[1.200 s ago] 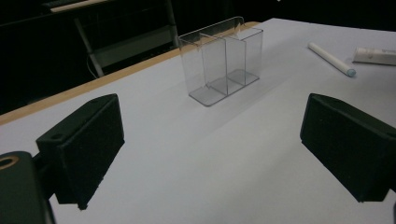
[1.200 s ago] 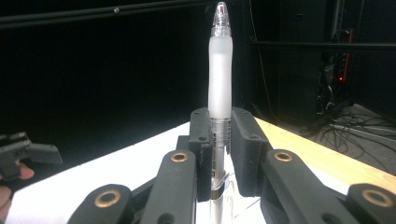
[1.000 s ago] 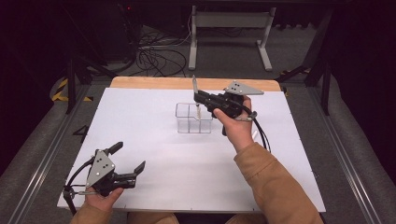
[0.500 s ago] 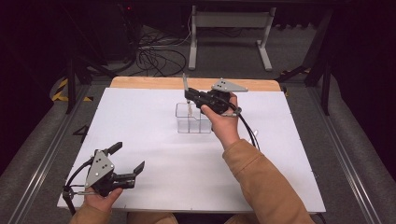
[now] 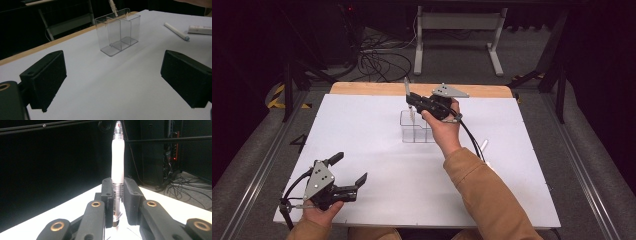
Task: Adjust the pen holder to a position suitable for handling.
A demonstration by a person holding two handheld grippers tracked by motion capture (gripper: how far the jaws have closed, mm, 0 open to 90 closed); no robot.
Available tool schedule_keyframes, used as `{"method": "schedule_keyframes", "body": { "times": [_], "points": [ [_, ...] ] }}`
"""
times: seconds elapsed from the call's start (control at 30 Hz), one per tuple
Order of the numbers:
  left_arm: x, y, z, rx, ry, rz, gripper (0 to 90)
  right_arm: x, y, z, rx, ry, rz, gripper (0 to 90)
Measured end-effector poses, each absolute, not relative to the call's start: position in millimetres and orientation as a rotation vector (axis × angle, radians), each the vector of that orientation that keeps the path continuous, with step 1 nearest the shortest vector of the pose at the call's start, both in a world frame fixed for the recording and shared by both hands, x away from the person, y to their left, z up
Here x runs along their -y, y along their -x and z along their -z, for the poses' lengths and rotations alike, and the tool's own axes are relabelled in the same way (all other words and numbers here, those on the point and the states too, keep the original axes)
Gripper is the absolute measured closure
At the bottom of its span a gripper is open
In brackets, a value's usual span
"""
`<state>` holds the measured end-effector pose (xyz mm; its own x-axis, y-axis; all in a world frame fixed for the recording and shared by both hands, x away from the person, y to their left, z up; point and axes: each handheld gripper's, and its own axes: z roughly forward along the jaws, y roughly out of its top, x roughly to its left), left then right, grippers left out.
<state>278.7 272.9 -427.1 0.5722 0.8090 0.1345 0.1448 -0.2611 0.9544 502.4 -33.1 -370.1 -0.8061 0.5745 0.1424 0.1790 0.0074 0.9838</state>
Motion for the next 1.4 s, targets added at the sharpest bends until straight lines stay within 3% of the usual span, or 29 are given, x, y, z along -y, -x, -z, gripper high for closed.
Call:
{"method": "schedule_keyframes", "body": {
  "times": [0.5,0.63,0.83,1.4],
  "points": [
    [-273,-279,427,-0.793,-1.744,-0.778,7.1,28,-507,377,-1.992,-0.814,-1.850,79.9],
    [-273,-279,427,-0.794,-1.743,-0.779,7.1,29,-507,377,-1.975,-0.842,-1.824,63.4],
    [-273,-279,428,-0.798,-1.741,-0.778,7.1,37,-502,372,-1.981,-0.821,-1.783,52.2],
    [-275,-279,427,-0.800,-1.739,-0.782,7.0,57,-480,351,-2.021,-0.765,-1.757,42.5]
  ]
}}
